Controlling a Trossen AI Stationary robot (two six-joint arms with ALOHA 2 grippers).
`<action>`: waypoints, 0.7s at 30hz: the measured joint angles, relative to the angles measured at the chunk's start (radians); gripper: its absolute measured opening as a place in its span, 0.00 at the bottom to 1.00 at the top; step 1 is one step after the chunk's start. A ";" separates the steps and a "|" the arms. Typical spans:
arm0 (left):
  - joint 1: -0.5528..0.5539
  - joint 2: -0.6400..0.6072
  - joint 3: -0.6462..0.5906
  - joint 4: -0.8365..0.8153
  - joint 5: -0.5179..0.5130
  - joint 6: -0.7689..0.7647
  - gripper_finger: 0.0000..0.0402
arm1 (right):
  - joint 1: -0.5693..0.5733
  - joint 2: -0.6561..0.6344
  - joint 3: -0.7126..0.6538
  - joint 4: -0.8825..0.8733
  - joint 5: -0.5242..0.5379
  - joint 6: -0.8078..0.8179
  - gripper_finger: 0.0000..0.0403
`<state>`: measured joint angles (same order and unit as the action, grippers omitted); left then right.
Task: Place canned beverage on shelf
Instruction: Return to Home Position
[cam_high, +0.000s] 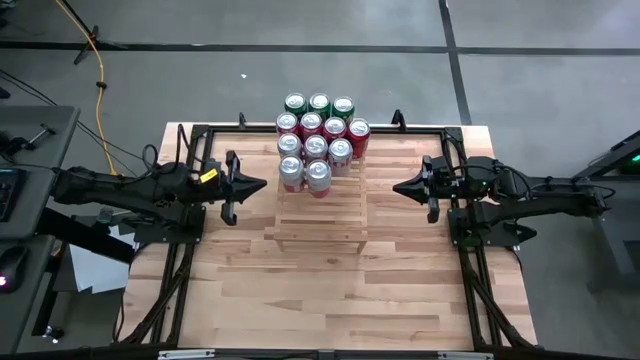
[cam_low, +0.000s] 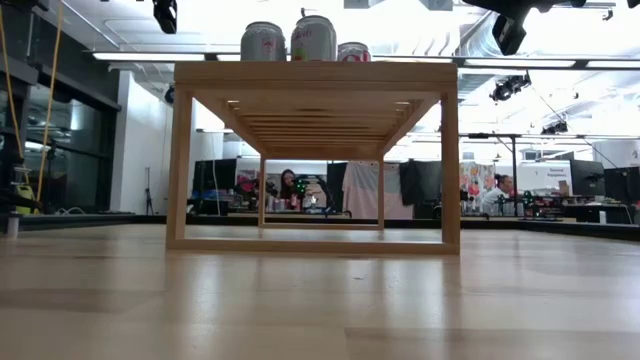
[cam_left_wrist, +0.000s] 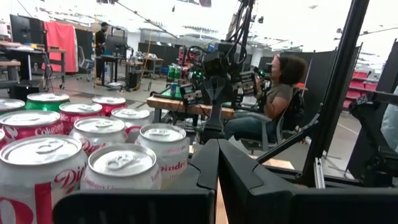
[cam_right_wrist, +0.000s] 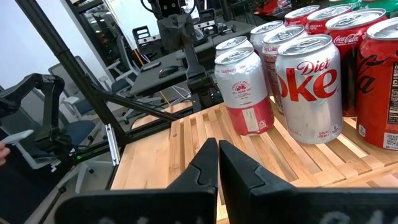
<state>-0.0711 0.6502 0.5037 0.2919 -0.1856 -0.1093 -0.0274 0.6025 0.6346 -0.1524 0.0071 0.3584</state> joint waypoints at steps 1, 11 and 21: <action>0.000 0.000 0.000 -0.007 0.000 -0.001 0.00 | 0.000 0.000 0.000 0.000 0.000 0.000 0.00; 0.000 0.000 0.000 -0.026 0.000 -0.001 0.00 | 0.000 0.000 0.000 0.000 0.000 0.000 0.00; 0.000 0.000 0.000 -0.025 0.000 -0.036 0.00 | 0.000 0.000 0.000 0.000 0.000 0.000 0.00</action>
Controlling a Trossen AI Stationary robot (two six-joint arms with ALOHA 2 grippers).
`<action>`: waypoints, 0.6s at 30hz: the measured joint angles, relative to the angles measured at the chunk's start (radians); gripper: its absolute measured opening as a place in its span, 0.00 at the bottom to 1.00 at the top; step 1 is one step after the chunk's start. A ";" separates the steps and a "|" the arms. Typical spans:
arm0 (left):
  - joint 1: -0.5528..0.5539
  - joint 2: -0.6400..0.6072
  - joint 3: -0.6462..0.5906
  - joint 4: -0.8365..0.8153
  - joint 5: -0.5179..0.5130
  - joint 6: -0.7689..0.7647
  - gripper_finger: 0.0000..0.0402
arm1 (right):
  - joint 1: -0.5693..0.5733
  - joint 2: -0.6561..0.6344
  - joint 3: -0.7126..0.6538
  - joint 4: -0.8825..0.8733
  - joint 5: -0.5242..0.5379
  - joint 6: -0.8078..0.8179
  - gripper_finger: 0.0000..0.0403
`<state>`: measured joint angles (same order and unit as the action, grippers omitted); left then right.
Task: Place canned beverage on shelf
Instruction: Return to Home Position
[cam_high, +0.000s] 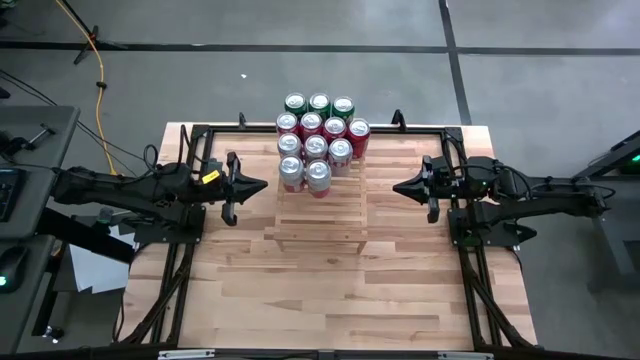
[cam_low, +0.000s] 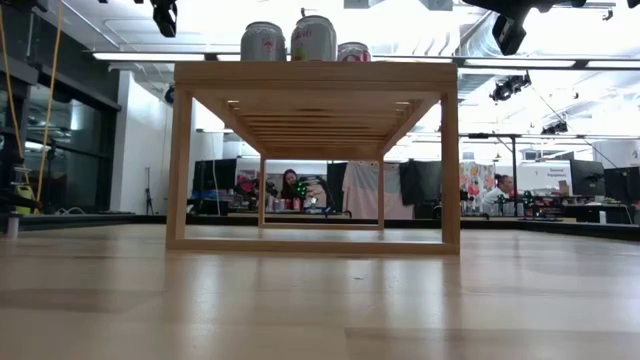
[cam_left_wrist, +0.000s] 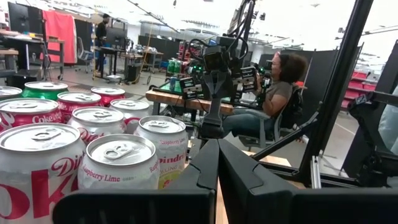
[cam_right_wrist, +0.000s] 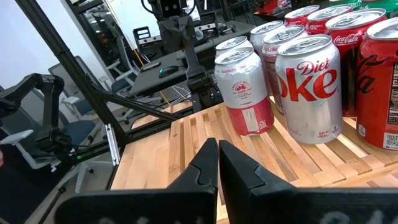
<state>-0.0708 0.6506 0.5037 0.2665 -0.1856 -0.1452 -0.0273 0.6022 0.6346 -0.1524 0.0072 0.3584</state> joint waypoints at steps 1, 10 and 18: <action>0.000 0.000 0.000 0.000 0.000 0.000 0.00 | 0.000 0.000 0.000 0.000 0.000 0.000 0.00; 0.000 0.000 0.000 0.000 0.000 0.000 0.00 | 0.000 0.000 0.000 0.000 0.000 0.000 0.00; 0.000 -0.002 0.000 0.000 0.008 0.017 0.00 | 0.000 0.000 0.000 0.000 0.000 0.000 0.00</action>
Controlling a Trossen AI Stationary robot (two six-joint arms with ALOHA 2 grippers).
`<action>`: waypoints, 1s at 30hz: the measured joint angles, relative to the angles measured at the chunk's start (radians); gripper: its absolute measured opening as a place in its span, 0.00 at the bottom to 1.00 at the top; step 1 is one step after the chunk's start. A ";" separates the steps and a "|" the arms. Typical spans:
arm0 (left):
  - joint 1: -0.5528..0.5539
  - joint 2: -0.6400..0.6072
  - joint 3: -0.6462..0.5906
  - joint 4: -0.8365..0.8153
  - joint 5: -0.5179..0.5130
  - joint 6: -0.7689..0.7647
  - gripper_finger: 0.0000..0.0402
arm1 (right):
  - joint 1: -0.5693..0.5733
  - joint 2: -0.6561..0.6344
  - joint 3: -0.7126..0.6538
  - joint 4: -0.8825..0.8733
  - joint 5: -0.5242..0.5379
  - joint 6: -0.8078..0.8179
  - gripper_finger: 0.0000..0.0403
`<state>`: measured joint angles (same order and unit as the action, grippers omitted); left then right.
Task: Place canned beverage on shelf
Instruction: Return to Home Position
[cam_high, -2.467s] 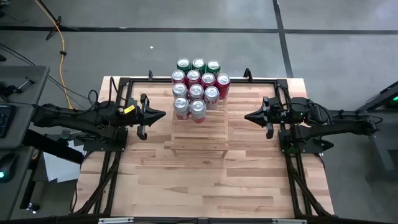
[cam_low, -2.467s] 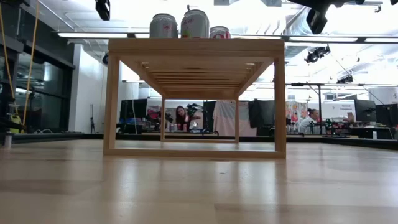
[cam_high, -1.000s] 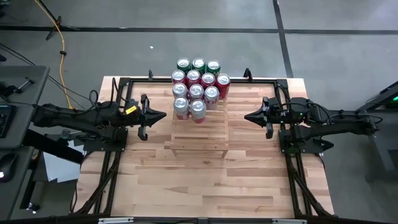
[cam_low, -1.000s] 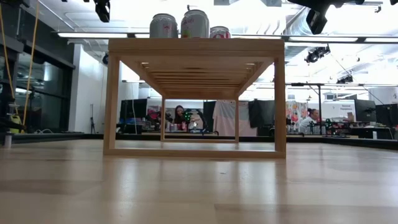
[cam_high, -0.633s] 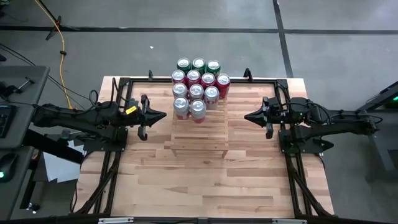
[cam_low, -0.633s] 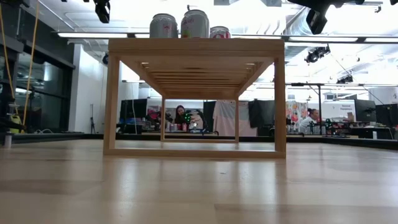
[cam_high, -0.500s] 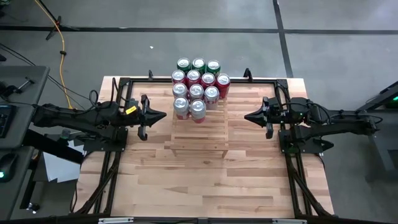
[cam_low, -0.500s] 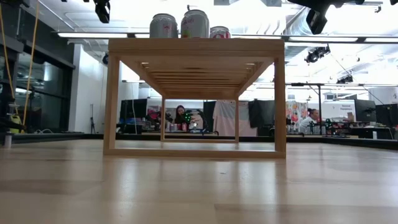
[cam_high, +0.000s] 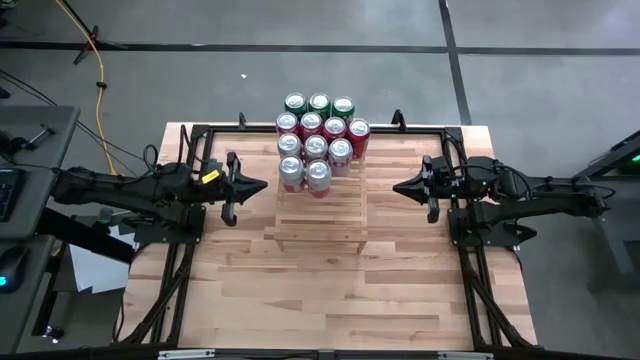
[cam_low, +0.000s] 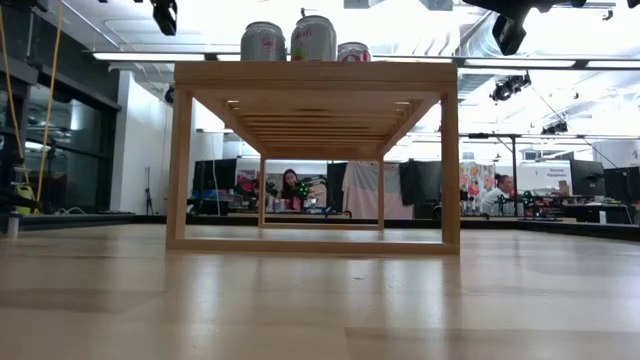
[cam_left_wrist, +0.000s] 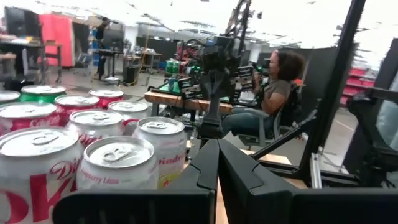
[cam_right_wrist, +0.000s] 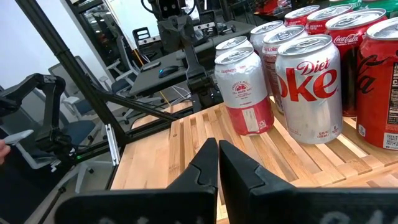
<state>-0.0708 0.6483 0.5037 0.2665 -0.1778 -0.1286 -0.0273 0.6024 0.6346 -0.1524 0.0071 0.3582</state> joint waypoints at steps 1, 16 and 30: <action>0.000 -0.007 0.000 -0.001 0.013 0.012 0.00 | 0.000 0.000 0.000 0.000 0.000 0.000 0.00; 0.000 -0.243 -0.037 -0.142 -0.026 0.029 0.00 | 0.000 0.000 0.000 -0.001 0.000 0.000 0.00; 0.000 -0.329 -0.398 0.317 -0.066 -0.057 0.00 | 0.000 0.000 0.000 -0.001 0.000 0.011 0.00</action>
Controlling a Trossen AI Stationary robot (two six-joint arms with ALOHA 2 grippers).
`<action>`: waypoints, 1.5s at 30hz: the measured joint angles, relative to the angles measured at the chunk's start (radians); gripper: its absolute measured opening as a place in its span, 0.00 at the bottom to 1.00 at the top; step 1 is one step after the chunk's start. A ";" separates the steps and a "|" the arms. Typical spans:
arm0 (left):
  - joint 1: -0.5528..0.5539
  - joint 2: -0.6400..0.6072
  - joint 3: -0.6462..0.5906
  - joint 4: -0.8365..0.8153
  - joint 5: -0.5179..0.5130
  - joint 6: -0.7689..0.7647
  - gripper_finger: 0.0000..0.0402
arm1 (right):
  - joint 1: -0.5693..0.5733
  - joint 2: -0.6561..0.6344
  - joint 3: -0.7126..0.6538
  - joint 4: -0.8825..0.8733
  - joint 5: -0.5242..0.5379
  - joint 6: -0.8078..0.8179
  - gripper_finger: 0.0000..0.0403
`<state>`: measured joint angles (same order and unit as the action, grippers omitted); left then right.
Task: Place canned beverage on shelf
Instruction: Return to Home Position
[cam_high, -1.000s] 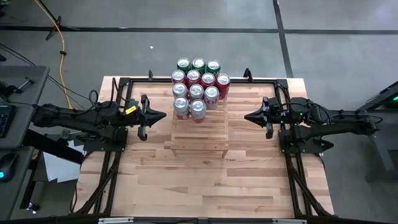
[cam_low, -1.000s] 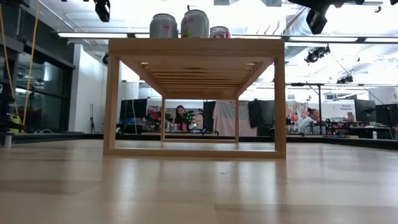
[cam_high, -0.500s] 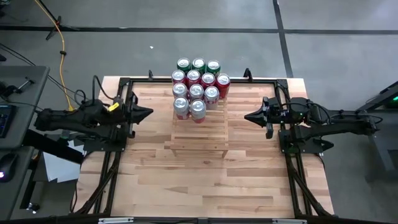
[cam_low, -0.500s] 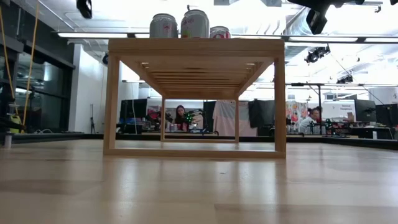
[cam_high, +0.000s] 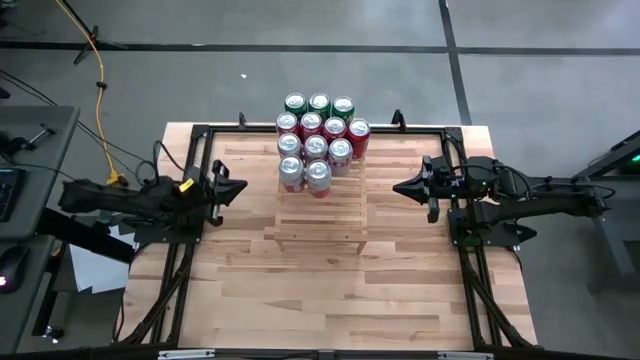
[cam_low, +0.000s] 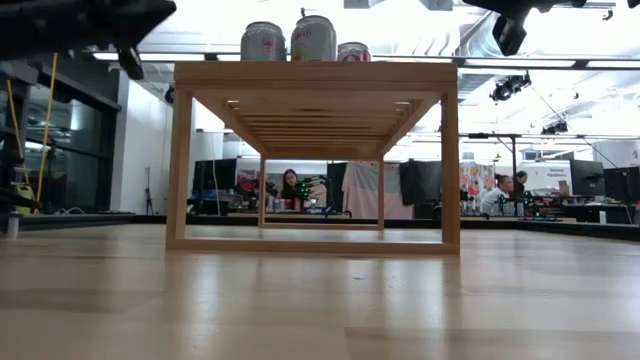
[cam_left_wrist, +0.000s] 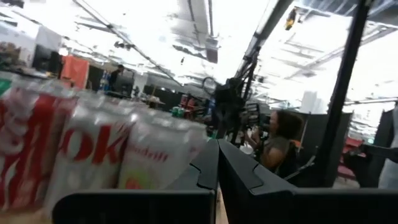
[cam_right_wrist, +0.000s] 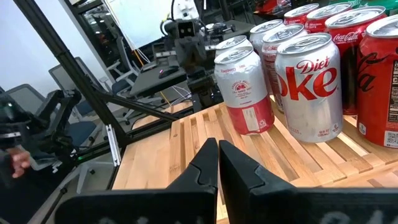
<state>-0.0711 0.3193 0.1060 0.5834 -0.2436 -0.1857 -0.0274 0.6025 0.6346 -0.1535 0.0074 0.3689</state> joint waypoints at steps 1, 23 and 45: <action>0.000 -0.005 -0.020 0.012 -0.008 -0.009 0.00 | 0.000 0.000 0.000 -0.001 0.000 0.000 0.00; 0.001 -0.043 -0.094 -0.032 -0.080 -0.056 0.00 | 0.000 0.000 0.000 -0.038 -0.010 0.016 0.00; 0.001 -0.265 -0.093 -0.282 -0.077 -0.056 0.00 | 0.000 -0.001 0.000 -0.047 -0.012 -0.011 0.00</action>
<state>-0.0704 0.0547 0.0132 0.3010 -0.3206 -0.2417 -0.0274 0.6018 0.6346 -0.2008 -0.0048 0.3580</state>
